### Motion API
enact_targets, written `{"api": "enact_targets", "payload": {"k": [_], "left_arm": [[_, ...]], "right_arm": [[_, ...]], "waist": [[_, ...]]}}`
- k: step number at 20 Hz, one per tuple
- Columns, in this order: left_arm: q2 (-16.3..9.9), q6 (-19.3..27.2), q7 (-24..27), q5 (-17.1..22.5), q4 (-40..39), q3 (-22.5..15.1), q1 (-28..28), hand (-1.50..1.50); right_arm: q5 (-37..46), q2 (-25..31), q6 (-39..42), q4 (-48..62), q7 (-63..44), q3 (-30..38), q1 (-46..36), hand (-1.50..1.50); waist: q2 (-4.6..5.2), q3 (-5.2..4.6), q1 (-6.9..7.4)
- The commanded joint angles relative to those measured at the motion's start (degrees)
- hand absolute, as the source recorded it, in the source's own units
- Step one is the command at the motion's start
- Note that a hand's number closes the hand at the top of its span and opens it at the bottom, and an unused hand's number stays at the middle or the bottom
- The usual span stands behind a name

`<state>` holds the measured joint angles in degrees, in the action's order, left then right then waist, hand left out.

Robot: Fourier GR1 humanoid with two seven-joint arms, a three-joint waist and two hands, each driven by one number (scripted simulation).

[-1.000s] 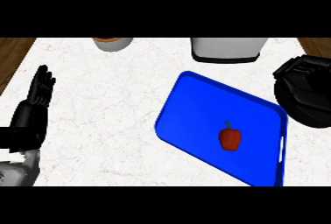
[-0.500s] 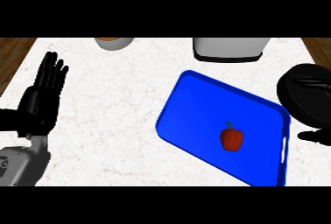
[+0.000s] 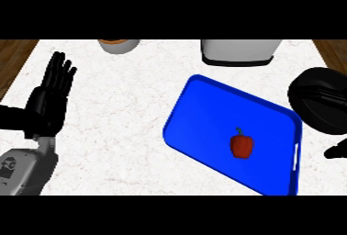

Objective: Pick the bell pepper from the tray and place it in the pot

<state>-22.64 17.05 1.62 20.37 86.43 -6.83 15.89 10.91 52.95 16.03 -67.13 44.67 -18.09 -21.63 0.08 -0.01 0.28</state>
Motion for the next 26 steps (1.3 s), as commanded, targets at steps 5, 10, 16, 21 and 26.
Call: {"api": "enact_targets", "payload": {"k": [5,10,16,21,26], "left_arm": [[1.3,-1.7,0.2,-1.2,-2.9,1.9,1.2,0.00],[1.7,-1.9,-3.3,-1.8,0.1,3.0,2.2,0.00],[4.8,-3.1,-0.7,-4.8,1.0,2.4,-1.2,0.00],[5.7,-3.3,-2.6,-6.8,0.1,3.5,1.1,0.00],[5.4,-7.6,-1.6,-5.6,1.0,6.6,-2.4,0.00]], "right_arm": [[8.1,-3.1,3.0,-10.9,-15.5,-3.4,0.3,-1.50],[12.5,-6.6,3.4,-13.1,-19.8,-3.6,4.2,-1.50],[16.8,-12.5,8.9,-11.2,-23.7,-2.8,2.3,-1.50],[22.4,-16.7,5.9,-7.3,-18.7,-1.8,1.9,-1.50],[27.1,-22.2,3.6,-9.6,-19.0,-2.2,5.6,-1.50]], "waist": [[-0.15,-0.03,-0.68],[-0.16,0.01,-0.53],[-0.08,0.01,-0.21],[-0.05,0.02,-0.24],[-0.07,0.02,-0.16]]}}
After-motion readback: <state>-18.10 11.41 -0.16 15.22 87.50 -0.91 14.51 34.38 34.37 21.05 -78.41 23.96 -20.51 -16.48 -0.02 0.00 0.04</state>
